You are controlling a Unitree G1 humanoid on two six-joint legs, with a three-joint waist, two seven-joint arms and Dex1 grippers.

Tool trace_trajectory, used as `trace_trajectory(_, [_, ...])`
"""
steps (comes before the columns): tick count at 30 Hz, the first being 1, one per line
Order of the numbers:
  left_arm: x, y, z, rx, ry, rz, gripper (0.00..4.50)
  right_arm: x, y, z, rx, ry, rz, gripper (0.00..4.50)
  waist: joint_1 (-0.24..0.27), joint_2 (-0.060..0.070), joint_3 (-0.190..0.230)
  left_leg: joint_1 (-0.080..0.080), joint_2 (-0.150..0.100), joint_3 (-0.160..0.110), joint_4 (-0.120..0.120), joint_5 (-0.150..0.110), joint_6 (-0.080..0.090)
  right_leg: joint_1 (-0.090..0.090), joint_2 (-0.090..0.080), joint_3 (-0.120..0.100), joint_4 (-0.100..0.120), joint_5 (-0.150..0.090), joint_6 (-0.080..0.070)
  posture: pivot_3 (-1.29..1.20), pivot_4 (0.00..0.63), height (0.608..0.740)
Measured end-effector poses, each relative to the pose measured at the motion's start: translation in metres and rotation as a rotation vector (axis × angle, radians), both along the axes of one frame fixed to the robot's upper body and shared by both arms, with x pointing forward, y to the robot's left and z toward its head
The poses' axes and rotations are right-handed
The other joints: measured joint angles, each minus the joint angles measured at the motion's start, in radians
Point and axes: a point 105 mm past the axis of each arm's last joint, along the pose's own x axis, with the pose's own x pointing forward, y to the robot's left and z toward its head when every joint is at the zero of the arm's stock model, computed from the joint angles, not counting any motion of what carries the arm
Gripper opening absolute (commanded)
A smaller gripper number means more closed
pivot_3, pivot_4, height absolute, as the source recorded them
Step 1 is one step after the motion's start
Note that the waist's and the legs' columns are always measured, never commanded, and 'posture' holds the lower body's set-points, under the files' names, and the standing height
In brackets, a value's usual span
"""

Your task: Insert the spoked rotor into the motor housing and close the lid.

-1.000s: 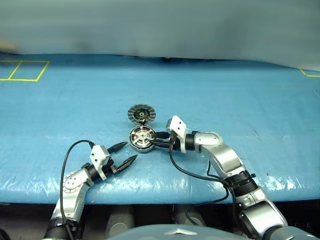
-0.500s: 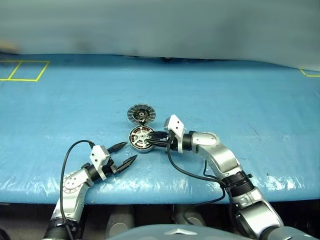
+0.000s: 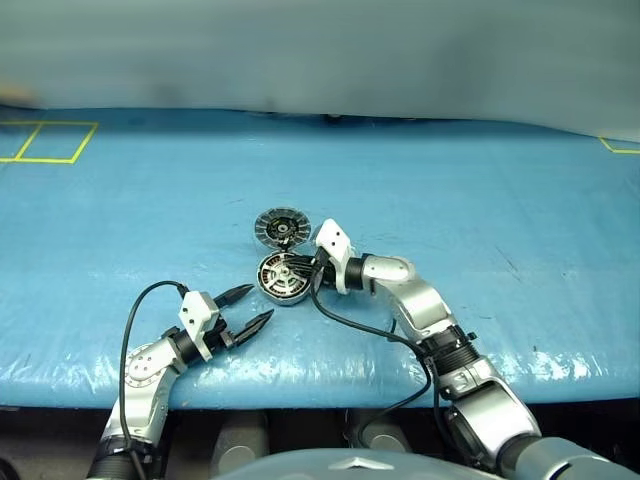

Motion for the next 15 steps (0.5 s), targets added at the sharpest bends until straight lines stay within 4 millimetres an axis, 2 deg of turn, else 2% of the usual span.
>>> trace_trajectory(9, [-0.0007,0.0009,-0.0010,0.000,0.003,0.009,3.42,-0.0063,-0.0019,-0.0058,-0.101,-0.091,0.031,0.01,0.000,0.000,-0.001,0.001,0.000,0.000,0.000,0.000,0.000,0.001,0.000,0.000,0.000,0.000,0.000,0.00,0.150,0.740])
trace_trajectory(15, [-0.0009,0.0013,-0.0005,0.000,-0.003,0.011,3.42,-0.0091,-0.0069,-0.0005,0.066,-0.015,-0.047,0.01,-0.001,0.001,-0.001,0.000,0.000,0.000,0.000,0.000,0.000,0.000,0.000,0.000,0.000,0.000,0.000,0.00,0.150,0.740])
